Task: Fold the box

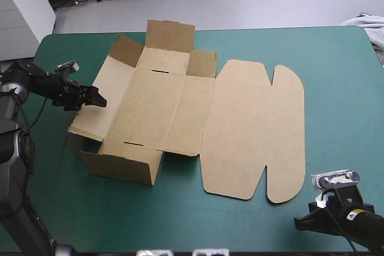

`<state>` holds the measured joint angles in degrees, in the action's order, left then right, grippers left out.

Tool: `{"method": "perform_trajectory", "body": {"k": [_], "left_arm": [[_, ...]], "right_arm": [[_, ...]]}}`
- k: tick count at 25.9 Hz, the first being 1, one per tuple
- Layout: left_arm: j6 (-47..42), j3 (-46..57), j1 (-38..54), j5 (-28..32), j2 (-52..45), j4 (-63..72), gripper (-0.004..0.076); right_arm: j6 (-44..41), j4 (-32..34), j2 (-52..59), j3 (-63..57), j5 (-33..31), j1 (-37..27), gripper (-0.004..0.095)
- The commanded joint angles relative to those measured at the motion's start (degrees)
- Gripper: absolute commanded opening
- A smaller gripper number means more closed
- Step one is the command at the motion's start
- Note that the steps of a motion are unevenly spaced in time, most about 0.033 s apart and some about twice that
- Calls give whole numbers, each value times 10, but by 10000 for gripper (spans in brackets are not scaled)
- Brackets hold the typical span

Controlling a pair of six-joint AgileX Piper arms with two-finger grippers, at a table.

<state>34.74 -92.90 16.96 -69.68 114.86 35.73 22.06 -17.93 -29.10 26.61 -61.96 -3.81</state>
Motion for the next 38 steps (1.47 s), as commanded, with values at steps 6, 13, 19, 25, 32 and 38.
{"method": "perform_trajectory", "body": {"k": [6, 13, 19, 25, 32, 38], "left_arm": [[1, -11, -45, -46, -25, 32, 496], [0, -11, -75, -46, -25, -49, 29], [0, -24, -92, -45, -27, -76, -10], [3, -68, -120, -38, -49, -158, -10], [13, -95, -200, 21, -109, -294, -10], [42, -95, -273, 92, -161, -351, -10]], "right_arm": [[0, -14, -4, 13, 19, 1, -19], [0, -14, -4, 13, 21, 1, -19], [0, -14, -4, 13, 21, 1, -19], [0, -14, -4, 13, 19, 1, -19], [0, -14, -4, 13, 19, 1, -19], [0, -14, -4, 13, 19, 1, -19]]}}
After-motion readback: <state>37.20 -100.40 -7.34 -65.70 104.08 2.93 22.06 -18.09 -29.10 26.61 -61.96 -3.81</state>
